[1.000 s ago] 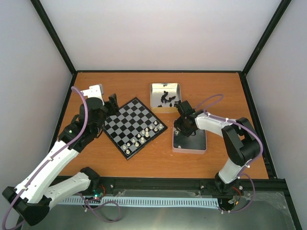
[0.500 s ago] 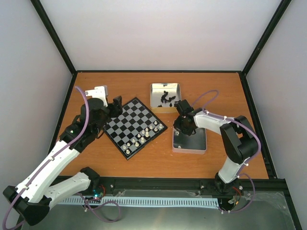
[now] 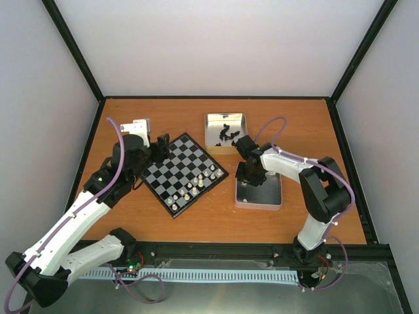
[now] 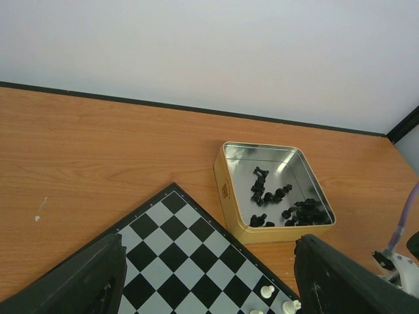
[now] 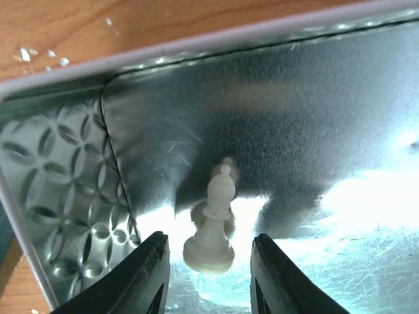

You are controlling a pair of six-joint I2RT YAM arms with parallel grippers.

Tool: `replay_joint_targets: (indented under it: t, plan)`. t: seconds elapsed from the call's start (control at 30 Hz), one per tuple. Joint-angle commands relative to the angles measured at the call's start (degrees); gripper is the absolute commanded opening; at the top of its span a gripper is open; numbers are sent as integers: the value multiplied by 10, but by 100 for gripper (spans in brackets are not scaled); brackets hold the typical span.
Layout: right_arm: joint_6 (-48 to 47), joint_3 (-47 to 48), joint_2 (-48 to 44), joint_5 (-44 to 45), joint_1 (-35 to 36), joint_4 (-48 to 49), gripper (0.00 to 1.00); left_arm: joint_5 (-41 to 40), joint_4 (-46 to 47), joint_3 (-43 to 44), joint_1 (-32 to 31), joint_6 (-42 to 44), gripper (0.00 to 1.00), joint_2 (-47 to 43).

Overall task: Set up the chess pieces on the board
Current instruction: Pick up the chess piece from the storage box.

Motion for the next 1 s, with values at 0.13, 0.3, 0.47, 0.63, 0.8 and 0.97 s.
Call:
replay_joint_targets:
  t: [0.13,0.3,0.47,0.63,0.8,0.97]
  plan:
    - [-48,12,40,27,9,-21,30,-3,11,3,3,6,71,3]
    - [-58,17,49,48,9,-25,26,-6,12,4,3,7,71,1]
    - [-68,18,52,52,9,-18,17,-4,12,3,3,3,71,4]
    - [-92,8,33,58,9,10,12,1,11,4,3,5,71,6]
    - [-126,-26,-35,72,9,69,14,35,10,2,3,10,71,19]
    - [-147,-54,-84,72,9,103,15,100,22,0,3,17,71,38]
